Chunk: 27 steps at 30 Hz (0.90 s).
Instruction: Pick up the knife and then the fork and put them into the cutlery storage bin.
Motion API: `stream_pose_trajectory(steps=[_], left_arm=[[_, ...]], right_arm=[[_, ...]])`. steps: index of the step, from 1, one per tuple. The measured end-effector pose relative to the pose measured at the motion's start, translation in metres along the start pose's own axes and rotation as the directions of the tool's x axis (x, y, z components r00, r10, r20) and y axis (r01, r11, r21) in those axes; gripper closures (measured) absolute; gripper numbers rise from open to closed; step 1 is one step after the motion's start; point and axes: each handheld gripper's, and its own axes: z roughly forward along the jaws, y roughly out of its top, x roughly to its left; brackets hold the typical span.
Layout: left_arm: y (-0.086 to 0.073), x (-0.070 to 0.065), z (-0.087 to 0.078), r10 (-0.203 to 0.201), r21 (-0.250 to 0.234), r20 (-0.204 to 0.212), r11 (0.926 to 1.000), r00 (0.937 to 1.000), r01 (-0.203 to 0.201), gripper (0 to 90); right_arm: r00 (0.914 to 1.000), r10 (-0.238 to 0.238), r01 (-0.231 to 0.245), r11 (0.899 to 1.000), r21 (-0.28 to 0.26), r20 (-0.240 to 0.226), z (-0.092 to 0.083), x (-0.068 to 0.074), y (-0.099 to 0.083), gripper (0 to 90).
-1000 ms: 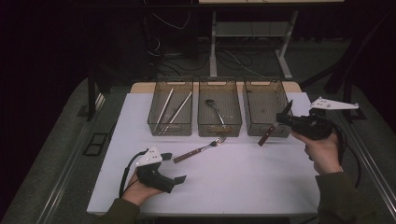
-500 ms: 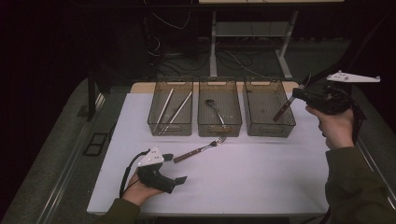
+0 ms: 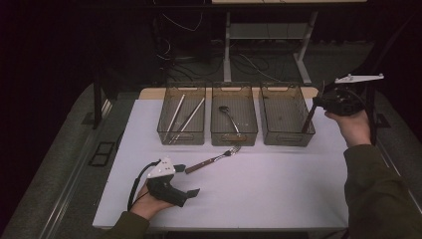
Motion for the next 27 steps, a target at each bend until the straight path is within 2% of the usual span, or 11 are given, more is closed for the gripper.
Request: stream_pose_trajectory(steps=[4,7,12,20,27], left_arm=[[0.0,0.0,0.0,0.001,0.003,0.005,1.0,1.0,-0.001,1.5],[0.0,0.0,0.001,0.002,0.008,0.007,1.0,1.0,-0.002,1.5],[0.0,0.0,0.001,0.0,0.007,0.009,1.0,1.0,0.0,1.4],[0.0,-0.001,0.001,-0.001,0.002,0.014,1.0,0.9999,0.001,1.3],[0.001,-0.001,0.001,0.0,-0.007,0.016,1.0,0.9999,0.001,1.4]], right_arm=[[0.9997,-0.017,0.016,0.998,0.068,0.017,0.009,0.0,-0.002,89.5],[0.9988,-0.044,0.041,0.991,0.124,0.02,0.018,-0.001,-0.004,89.5],[0.9995,-0.031,0.03,0.987,0.157,0.007,0.036,-0.001,-0.009,89.4],[0.9998,-0.014,0.012,0.994,0.107,0.016,0.067,0.007,-0.01,89.1],[0.9997,-0.003,0.001,0.993,0.114,0.023,0.095,0.013,-0.011,88.1]])
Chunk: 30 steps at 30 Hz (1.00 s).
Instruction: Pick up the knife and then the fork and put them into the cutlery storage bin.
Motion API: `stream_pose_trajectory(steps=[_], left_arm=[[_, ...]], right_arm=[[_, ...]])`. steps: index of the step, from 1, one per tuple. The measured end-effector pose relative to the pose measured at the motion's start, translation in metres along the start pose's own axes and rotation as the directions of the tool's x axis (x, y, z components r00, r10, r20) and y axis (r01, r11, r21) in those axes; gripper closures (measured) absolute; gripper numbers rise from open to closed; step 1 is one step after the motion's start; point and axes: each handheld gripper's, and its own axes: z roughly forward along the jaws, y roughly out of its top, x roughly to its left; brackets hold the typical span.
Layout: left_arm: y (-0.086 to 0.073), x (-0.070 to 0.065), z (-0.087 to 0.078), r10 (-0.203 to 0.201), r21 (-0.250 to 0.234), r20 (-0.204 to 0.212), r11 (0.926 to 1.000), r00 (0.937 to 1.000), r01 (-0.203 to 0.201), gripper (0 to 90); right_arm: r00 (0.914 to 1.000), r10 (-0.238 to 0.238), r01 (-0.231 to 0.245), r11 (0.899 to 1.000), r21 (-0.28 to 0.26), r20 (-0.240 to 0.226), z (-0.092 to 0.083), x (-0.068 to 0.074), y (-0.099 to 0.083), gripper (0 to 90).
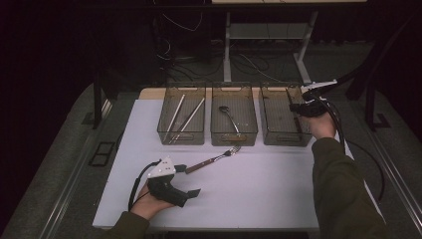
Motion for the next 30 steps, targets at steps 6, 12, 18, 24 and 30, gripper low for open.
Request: stream_pose_trajectory(steps=[6,12,18,24,30], left_arm=[[0.0,0.0,0.0,0.003,0.0,0.005,1.0,1.0,-0.003,1.4],[0.001,0.0,0.001,0.01,0.005,-0.003,0.9999,0.9999,-0.01,1.9],[0.004,0.002,0.0,0.019,0.016,-0.032,0.9997,0.9993,-0.019,5.1],[0.007,0.006,-0.001,0.006,0.022,-0.053,0.9998,0.9986,-0.005,9.6],[0.013,0.012,-0.004,0.005,0.025,-0.067,0.9997,0.9977,-0.004,20.8]], right_arm=[[0.9999,-0.01,0.01,0.999,0.037,-0.014,0.018,0.006,-0.002,72.4],[0.9976,0.007,-0.008,1.0,-0.025,-0.069,0.009,0.009,-0.006,50.0],[0.9918,0.003,-0.017,0.994,-0.112,-0.128,-0.018,0.016,-0.019,34.8],[0.9924,-0.006,-0.017,0.983,-0.181,-0.123,-0.044,0.032,-0.039,19.3],[0.9855,-0.066,0.027,0.971,-0.237,-0.156,-0.062,0.054,-0.061,14.9]])
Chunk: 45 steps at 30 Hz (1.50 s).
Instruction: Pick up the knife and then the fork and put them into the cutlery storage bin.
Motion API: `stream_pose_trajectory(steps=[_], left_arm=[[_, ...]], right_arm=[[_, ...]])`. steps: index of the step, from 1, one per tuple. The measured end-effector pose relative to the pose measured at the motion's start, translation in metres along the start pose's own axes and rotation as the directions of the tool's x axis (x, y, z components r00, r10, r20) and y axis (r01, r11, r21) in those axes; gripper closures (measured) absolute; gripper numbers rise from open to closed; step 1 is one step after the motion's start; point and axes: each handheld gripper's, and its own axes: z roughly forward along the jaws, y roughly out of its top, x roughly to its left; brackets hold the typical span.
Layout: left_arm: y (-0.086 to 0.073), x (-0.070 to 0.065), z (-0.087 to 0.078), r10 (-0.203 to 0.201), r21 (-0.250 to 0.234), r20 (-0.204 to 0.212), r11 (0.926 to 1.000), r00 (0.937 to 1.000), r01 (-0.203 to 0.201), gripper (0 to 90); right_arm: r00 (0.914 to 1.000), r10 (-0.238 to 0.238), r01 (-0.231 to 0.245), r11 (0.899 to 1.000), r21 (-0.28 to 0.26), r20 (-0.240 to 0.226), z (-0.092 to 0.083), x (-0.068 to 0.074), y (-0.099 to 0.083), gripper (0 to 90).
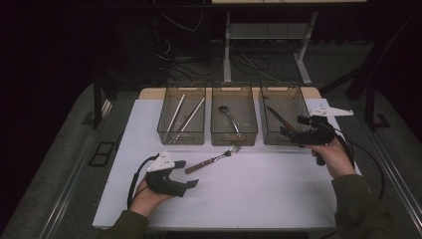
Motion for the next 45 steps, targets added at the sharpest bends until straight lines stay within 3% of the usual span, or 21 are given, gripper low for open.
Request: stream_pose_trajectory(steps=[6,12,21,27,32,41,45], left_arm=[[0.009,0.009,0.002,-0.012,0.001,-0.015,0.9999,0.9998,0.012,35.4],[0.018,0.017,0.01,-0.007,0.018,-0.019,0.9998,0.9998,0.007,46.6],[0.026,0.023,0.024,-0.011,0.065,-0.012,0.9978,0.9999,0.011,55.7],[0.031,0.028,0.041,0.012,0.103,-0.003,0.9946,0.9999,-0.012,59.6],[0.036,0.033,0.063,0.036,0.155,0.018,0.9871,0.9992,-0.038,63.4],[0.038,0.036,0.086,0.043,0.183,0.044,0.9818,0.9981,-0.05,67.2],[0.037,0.034,0.094,0.054,0.208,0.06,0.976,0.9967,-0.066,67.6]], right_arm=[[0.9977,-0.046,0.046,0.999,-0.001,-0.049,-0.012,0.024,-0.027,13.5],[0.9977,-0.015,0.017,1.0,0.022,-0.066,-0.018,0.037,-0.062,13.5],[0.9941,-0.028,0.036,0.997,0.071,-0.105,-0.025,0.052,-0.097,13.5],[0.993,-0.023,0.033,0.996,0.085,-0.116,-0.03,0.057,-0.106,13.5],[0.9912,-0.034,0.047,0.995,0.093,-0.128,-0.028,0.06,-0.107,13.5],[0.9912,-0.042,0.054,0.995,0.09,-0.125,-0.029,0.058,-0.106,13.6],[0.9901,-0.053,0.065,0.994,0.089,-0.13,-0.029,0.058,-0.106,13.5]])
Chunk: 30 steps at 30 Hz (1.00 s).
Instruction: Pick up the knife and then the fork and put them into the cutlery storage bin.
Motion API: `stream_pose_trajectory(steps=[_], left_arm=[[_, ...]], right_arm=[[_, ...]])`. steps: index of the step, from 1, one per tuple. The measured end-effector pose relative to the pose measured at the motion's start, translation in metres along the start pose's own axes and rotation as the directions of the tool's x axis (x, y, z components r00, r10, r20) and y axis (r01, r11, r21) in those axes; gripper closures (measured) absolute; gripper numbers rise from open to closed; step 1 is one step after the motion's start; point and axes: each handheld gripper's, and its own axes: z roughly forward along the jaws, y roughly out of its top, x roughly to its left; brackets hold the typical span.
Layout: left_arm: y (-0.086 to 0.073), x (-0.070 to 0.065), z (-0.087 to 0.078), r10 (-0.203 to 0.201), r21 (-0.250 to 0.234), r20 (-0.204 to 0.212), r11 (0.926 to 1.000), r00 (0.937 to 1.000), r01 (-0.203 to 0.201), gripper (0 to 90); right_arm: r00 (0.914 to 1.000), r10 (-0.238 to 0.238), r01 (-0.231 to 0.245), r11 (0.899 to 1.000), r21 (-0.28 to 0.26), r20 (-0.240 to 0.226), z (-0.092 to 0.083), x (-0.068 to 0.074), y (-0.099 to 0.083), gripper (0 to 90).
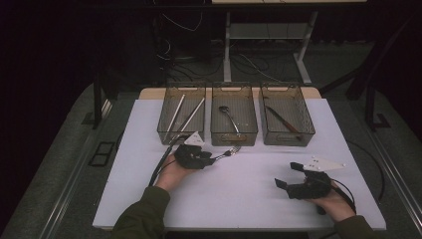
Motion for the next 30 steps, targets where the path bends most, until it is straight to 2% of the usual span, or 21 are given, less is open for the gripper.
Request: stream_pose_trajectory(steps=[2,5,7,13,19,22,25,30], left_arm=[[0.0,-0.001,0.004,0.014,0.016,-0.004,0.9998,0.9999,-0.013,68.5],[-0.001,-0.002,0.005,0.027,0.006,-0.018,0.9996,0.9995,-0.027,72.2],[-0.002,0.0,0.004,0.029,0.002,-0.01,0.9996,0.9995,-0.029,74.8],[-0.002,-0.002,0.005,0.059,-0.003,-0.021,0.9983,0.998,-0.059,76.9],[-0.001,-0.008,0.0,0.054,0.009,-0.023,0.9985,0.9983,-0.053,76.9],[0.001,-0.013,-0.007,0.041,-0.014,-0.017,0.9991,0.999,-0.041,77.0],[0.002,-0.02,-0.015,0.027,-0.042,-0.003,0.9988,0.9996,-0.027,76.9],[0.003,-0.034,-0.029,0.021,-0.062,-0.002,0.9978,0.9998,-0.022,77.0]], right_arm=[[1.0,0.001,-0.001,1.0,0.0,-0.001,0.0,0.0,0.0,13.5],[1.0,0.002,-0.002,1.0,0.0,-0.001,-0.001,0.0,0.0,13.5],[1.0,0.003,-0.003,1.0,-0.003,-0.001,-0.001,0.0,0.001,13.5],[0.9999,-0.01,0.01,1.0,0.009,-0.002,0.0,0.0,0.001,13.5],[0.9999,0.011,-0.011,1.0,-0.002,-0.004,-0.002,0.001,0.003,13.5],[0.9996,0.02,-0.02,1.0,0.024,-0.019,-0.002,0.001,0.005,13.6],[0.9989,0.029,-0.028,0.999,0.025,-0.036,-0.003,0.002,0.008,13.6],[0.998,0.034,-0.033,0.999,0.023,-0.054,-0.002,0.005,0.016,13.7]])
